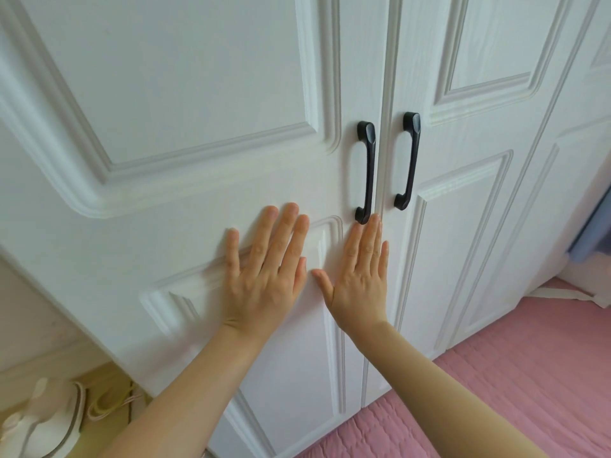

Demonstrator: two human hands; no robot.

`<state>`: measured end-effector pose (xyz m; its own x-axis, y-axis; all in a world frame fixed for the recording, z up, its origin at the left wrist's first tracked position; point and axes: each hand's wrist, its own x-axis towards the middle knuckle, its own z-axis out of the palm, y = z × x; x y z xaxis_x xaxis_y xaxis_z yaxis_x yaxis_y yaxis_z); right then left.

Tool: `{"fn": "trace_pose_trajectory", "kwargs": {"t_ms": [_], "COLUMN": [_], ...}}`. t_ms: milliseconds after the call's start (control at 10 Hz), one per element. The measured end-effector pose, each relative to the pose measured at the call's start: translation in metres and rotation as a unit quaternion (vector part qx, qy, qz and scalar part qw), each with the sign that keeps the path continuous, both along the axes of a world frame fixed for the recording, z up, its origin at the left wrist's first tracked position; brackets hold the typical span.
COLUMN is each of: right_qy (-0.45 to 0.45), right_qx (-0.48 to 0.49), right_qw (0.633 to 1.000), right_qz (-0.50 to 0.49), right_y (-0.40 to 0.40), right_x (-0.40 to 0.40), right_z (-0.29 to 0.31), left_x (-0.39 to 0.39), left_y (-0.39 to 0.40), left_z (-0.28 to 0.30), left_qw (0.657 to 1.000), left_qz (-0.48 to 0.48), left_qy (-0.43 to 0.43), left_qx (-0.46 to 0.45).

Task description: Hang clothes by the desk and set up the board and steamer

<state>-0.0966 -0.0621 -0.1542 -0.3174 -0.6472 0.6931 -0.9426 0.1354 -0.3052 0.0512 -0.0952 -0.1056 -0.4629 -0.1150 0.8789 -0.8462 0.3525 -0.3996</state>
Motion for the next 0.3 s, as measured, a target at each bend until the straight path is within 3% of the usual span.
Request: {"fn": "trace_pose_trajectory", "kwargs": {"t_ms": [300], "right_qy": [0.007], "right_qx": [0.102], "right_qw": [0.995], "right_qz": [0.008], "right_y": [0.042], "right_x": [0.023], "right_z": [0.013], "left_x": [0.031], "left_y": [0.026], "left_z": [0.009], "left_qw": [0.995], "left_qz": [-0.041], "left_qy": [-0.051], "left_qx": [0.08]}}
